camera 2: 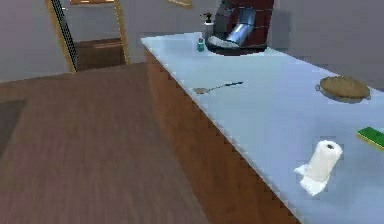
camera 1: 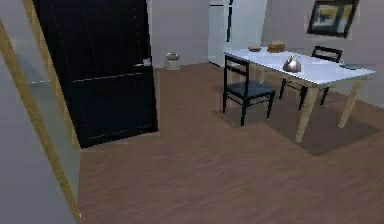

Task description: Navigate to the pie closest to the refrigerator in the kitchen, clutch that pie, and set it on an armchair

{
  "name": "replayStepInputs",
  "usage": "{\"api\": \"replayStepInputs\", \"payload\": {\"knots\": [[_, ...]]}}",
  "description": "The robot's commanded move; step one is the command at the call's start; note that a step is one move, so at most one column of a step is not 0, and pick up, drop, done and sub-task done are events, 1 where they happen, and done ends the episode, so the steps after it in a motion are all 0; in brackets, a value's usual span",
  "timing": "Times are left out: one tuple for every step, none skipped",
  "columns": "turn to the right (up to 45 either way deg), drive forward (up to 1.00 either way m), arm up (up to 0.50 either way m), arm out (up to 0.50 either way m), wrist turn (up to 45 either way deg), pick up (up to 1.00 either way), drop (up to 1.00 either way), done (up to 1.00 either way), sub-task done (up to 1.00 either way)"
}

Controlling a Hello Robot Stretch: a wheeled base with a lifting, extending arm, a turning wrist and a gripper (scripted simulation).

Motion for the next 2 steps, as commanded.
{"api": "replayStepInputs", "payload": {"knots": [[0.0,1.0,0.0,0.0,0.0,0.0,0.0,0.0,0.0],[0.0,1.0,0.0,0.0,0.0,0.0,0.0,0.0,0.0]]}}
